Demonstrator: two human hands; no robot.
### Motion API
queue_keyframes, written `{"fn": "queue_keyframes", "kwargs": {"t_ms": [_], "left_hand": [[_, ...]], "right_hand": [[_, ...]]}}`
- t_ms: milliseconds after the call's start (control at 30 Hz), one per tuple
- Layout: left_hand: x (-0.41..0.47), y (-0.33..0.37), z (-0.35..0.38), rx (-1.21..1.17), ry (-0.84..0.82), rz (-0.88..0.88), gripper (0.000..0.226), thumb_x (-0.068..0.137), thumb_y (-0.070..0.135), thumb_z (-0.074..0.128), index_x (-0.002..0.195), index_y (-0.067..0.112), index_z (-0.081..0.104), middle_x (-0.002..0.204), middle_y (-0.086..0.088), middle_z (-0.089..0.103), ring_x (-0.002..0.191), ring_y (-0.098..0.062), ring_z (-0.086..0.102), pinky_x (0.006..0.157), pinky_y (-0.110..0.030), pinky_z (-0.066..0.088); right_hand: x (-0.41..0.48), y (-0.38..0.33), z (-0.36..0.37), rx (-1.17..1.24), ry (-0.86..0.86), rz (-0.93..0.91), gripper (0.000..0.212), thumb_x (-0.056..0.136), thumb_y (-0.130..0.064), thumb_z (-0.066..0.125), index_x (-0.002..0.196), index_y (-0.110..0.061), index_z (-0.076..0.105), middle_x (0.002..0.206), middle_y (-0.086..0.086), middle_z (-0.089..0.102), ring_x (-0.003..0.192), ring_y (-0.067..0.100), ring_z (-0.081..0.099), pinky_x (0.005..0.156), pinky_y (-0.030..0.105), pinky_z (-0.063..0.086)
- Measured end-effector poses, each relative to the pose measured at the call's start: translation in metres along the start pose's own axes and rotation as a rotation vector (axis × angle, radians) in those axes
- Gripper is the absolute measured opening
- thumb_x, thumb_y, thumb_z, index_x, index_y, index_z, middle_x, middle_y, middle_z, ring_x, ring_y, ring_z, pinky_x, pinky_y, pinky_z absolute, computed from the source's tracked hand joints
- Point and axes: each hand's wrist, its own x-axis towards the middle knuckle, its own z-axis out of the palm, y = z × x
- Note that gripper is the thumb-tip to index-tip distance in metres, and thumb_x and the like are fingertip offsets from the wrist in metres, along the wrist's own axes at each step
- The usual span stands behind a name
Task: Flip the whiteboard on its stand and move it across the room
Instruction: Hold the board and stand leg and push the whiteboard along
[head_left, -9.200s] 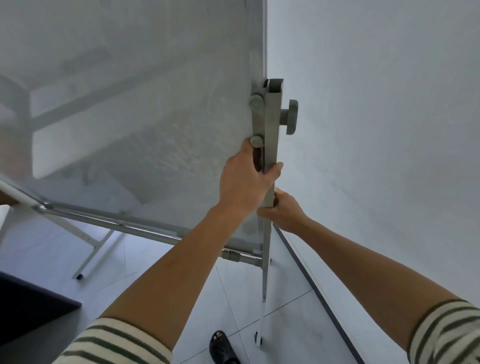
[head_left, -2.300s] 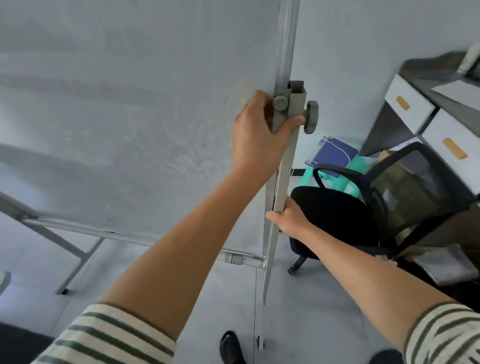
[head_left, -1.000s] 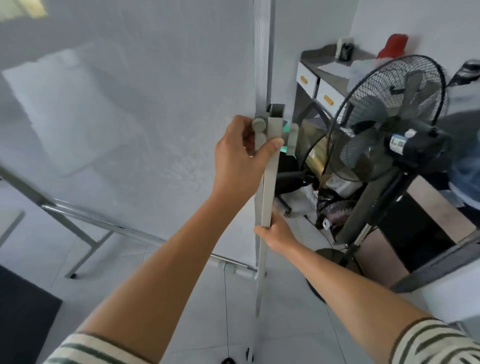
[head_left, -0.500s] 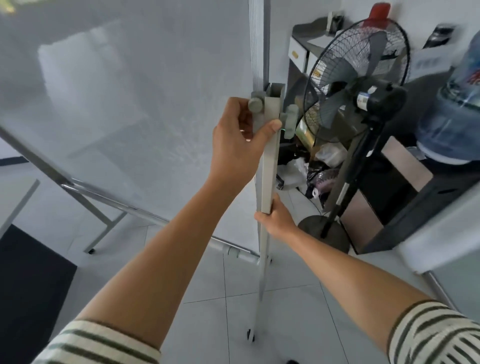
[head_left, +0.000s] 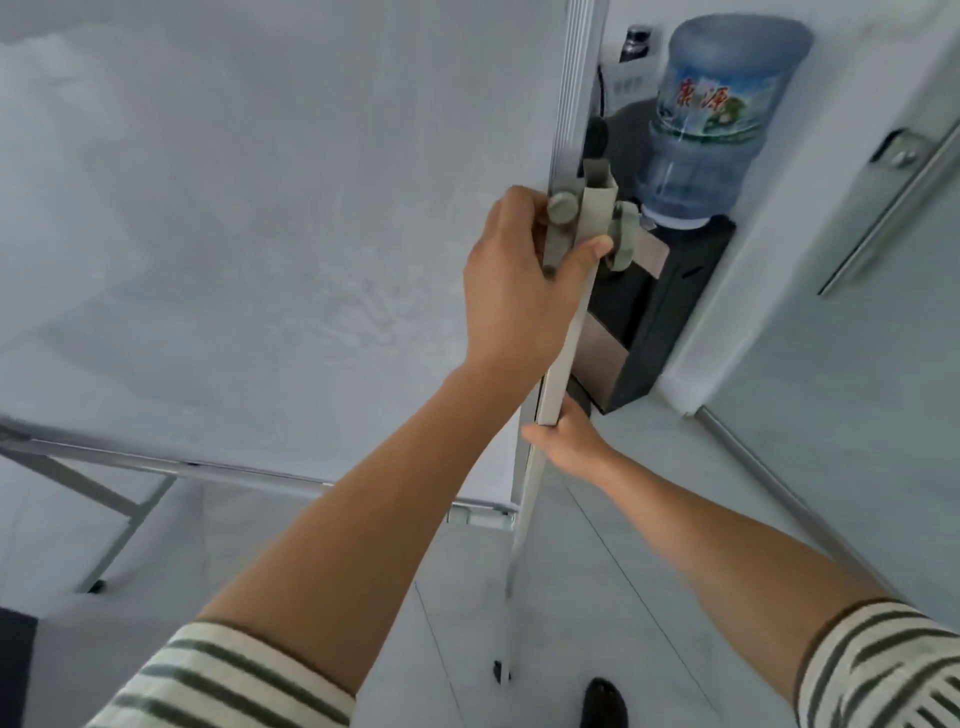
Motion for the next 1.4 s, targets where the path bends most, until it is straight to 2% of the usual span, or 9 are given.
{"fn": "queue_keyframes", "kwargs": {"t_ms": [100, 167, 300, 400, 667, 800, 967, 1267, 1400], "left_hand": [[-0.029, 0.022, 0.012, -0.003, -0.024, 0.027, 0.034, 0.079, 0.032, 0.072, 0.095, 0.009, 0.053, 0.088, -0.006, 0.064, 0.071, -0.016, 0.054, 0.066, -0.031, 0.05], [-0.046, 0.038, 0.021, -0.002, -0.042, 0.033, 0.033, 0.079, 0.032, 0.072, 0.094, 0.009, 0.053, 0.088, -0.005, 0.063, 0.07, -0.015, 0.053, 0.064, -0.025, 0.045], [-0.081, 0.071, 0.04, 0.001, -0.077, 0.055, 0.033, 0.08, 0.031, 0.071, 0.095, 0.009, 0.052, 0.09, -0.005, 0.061, 0.072, -0.015, 0.052, 0.06, -0.018, 0.039], [-0.111, 0.097, 0.057, -0.007, -0.092, 0.089, 0.033, 0.08, 0.029, 0.071, 0.095, 0.007, 0.053, 0.089, -0.002, 0.058, 0.073, -0.015, 0.051, 0.059, -0.016, 0.036], [-0.205, 0.181, 0.106, -0.094, -0.158, 0.098, 0.03, 0.08, 0.022, 0.07, 0.097, 0.006, 0.053, 0.095, -0.008, 0.063, 0.08, -0.024, 0.058, 0.067, -0.027, 0.042], [-0.25, 0.222, 0.128, -0.128, -0.204, 0.098, 0.028, 0.079, 0.018, 0.069, 0.1, 0.006, 0.054, 0.097, -0.009, 0.064, 0.081, -0.024, 0.058, 0.068, -0.029, 0.043], [-0.314, 0.279, 0.148, -0.199, -0.279, 0.113, 0.022, 0.083, 0.016, 0.065, 0.099, 0.004, 0.055, 0.095, -0.009, 0.064, 0.078, -0.019, 0.057, 0.068, -0.025, 0.044], [-0.404, 0.352, 0.172, -0.338, -0.552, 0.183, 0.027, 0.084, 0.009, 0.059, 0.11, 0.003, 0.054, 0.105, -0.013, 0.061, 0.089, -0.023, 0.06, 0.081, -0.042, 0.055], [-0.43, 0.372, 0.168, -0.375, -0.704, 0.163, 0.039, 0.082, 0.005, 0.06, 0.12, 0.005, 0.052, 0.116, -0.013, 0.06, 0.098, -0.023, 0.061, 0.088, -0.041, 0.054]], "right_hand": [[-0.04, 0.012, -0.014, 0.028, 0.049, 0.002, 0.026, 0.08, -0.009, 0.062, 0.1, -0.025, 0.058, 0.091, 0.0, 0.063, 0.082, 0.014, 0.06, 0.071, 0.027, 0.047], [-0.062, 0.02, -0.024, 0.03, 0.075, 0.001, 0.03, 0.081, -0.005, 0.061, 0.082, -0.034, 0.052, 0.076, -0.01, 0.054, 0.07, 0.005, 0.052, 0.063, 0.022, 0.04], [-0.106, 0.044, -0.045, 0.027, 0.121, 0.014, 0.031, 0.078, -0.014, 0.062, 0.108, -0.02, 0.06, 0.091, -0.004, 0.064, 0.087, 0.015, 0.061, 0.078, 0.033, 0.049], [-0.145, 0.06, -0.064, 0.043, 0.171, 0.028, 0.026, 0.081, -0.004, 0.061, 0.079, -0.029, 0.053, 0.072, -0.008, 0.053, 0.069, 0.009, 0.052, 0.068, 0.027, 0.042], [-0.257, 0.119, -0.117, 0.069, 0.324, 0.062, 0.039, 0.081, -0.004, 0.059, 0.069, -0.038, 0.044, 0.064, -0.011, 0.049, 0.058, 0.007, 0.046, 0.059, 0.023, 0.036], [-0.312, 0.149, -0.142, 0.073, 0.386, 0.079, 0.03, 0.08, -0.002, 0.059, 0.068, -0.027, 0.047, 0.06, -0.01, 0.048, 0.053, 0.005, 0.044, 0.053, 0.021, 0.033], [-0.39, 0.183, -0.173, 0.089, 0.47, 0.147, 0.039, 0.079, 0.002, 0.057, 0.058, -0.023, 0.036, 0.055, -0.006, 0.037, 0.049, 0.01, 0.035, 0.05, 0.023, 0.028], [-0.507, 0.236, -0.209, 0.089, 0.68, 0.219, 0.016, 0.076, -0.01, 0.059, 0.07, -0.012, 0.044, 0.057, 0.003, 0.033, 0.045, 0.008, 0.028, 0.051, 0.027, 0.023], [-0.543, 0.251, -0.218, 0.084, 0.753, 0.313, 0.034, 0.084, -0.008, 0.06, 0.058, -0.013, 0.038, 0.042, -0.01, 0.036, 0.041, 0.005, 0.031, 0.044, 0.022, 0.025]]}}
